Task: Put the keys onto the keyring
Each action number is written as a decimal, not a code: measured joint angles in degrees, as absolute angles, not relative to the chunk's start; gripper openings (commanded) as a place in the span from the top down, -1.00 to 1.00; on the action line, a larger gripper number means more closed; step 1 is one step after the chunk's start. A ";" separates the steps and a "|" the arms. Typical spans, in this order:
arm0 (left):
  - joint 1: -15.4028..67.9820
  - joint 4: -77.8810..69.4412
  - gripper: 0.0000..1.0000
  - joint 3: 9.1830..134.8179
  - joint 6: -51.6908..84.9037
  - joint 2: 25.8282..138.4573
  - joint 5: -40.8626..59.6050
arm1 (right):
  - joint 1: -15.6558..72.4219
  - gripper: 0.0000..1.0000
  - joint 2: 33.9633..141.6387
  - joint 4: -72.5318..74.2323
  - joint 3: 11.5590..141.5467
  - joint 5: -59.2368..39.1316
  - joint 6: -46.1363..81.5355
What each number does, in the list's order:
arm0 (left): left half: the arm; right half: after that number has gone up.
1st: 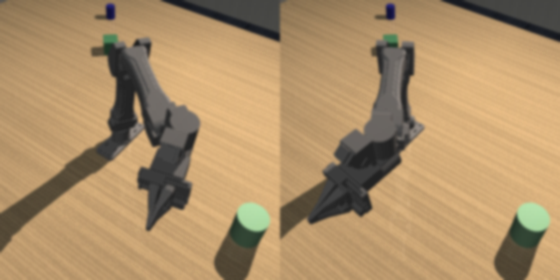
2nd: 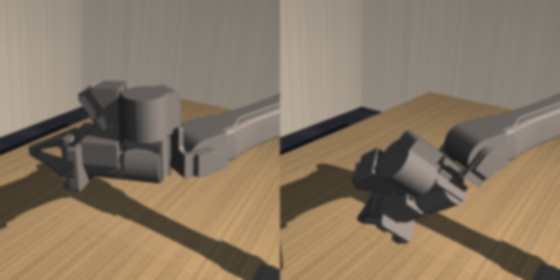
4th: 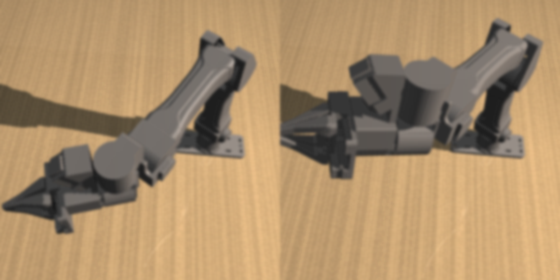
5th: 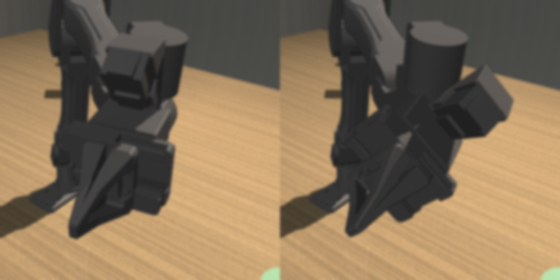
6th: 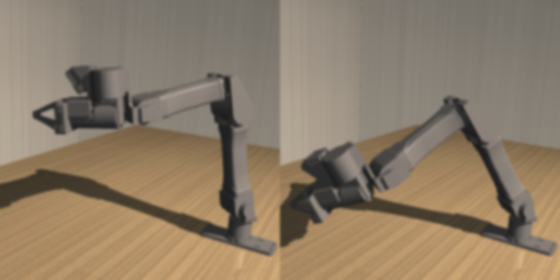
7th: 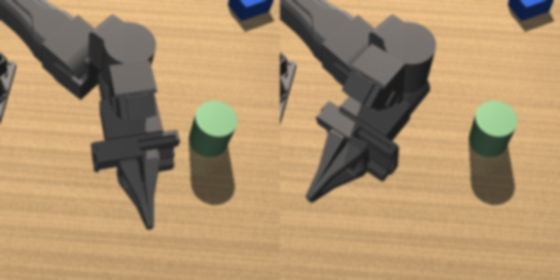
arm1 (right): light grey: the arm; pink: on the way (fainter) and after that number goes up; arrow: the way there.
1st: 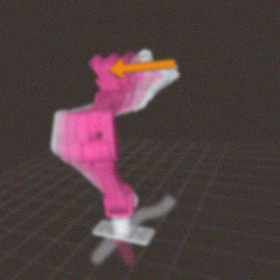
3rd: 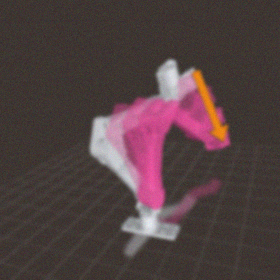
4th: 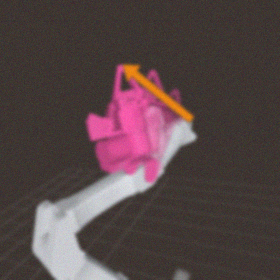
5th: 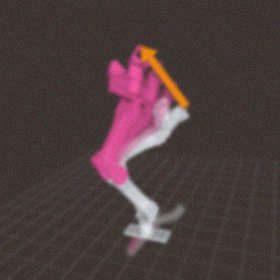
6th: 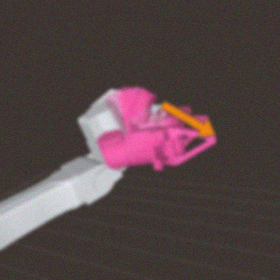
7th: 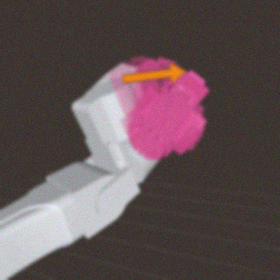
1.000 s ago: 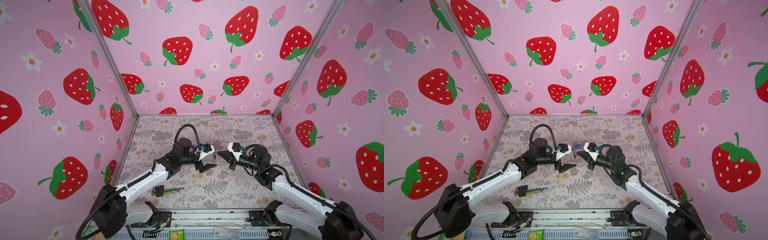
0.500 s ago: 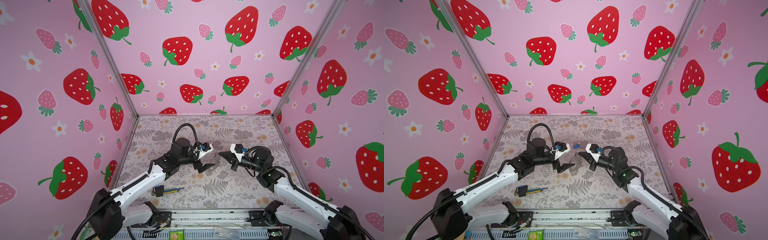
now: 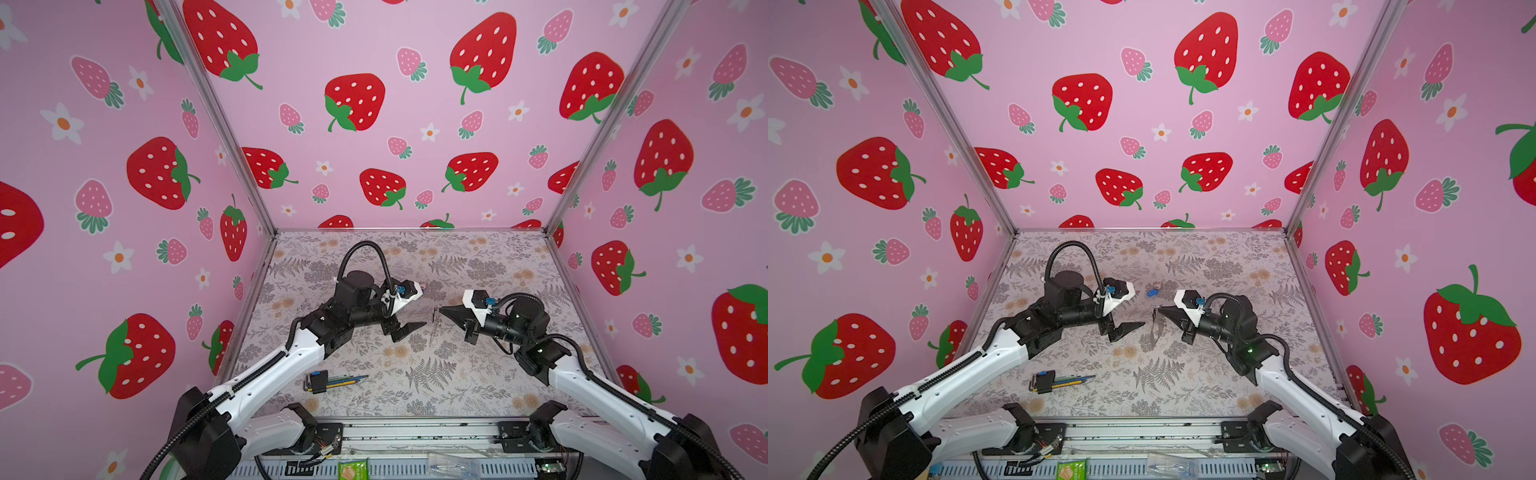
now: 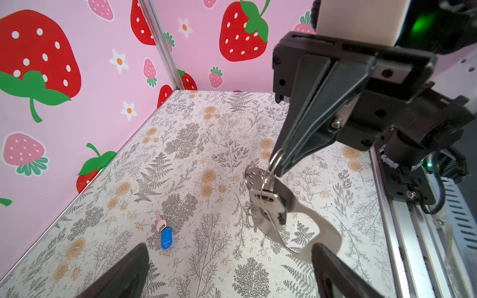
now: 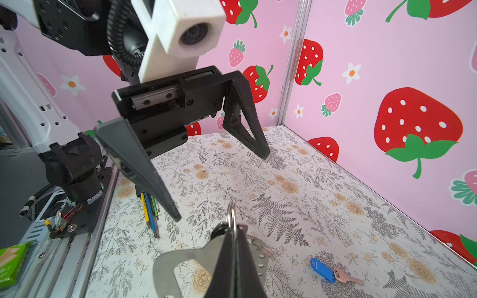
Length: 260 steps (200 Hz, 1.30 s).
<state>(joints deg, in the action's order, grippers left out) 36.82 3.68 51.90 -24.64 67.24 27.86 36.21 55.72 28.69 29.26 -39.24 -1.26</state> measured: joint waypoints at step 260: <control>40.32 0.69 0.48 55.00 -24.25 78.08 37.10 | 36.10 1.00 55.79 33.43 26.85 -37.39 2.87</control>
<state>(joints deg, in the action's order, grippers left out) 40.32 0.69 55.00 -24.25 78.08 37.10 36.10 55.79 33.43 26.85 -37.39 2.87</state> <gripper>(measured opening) 0.280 0.046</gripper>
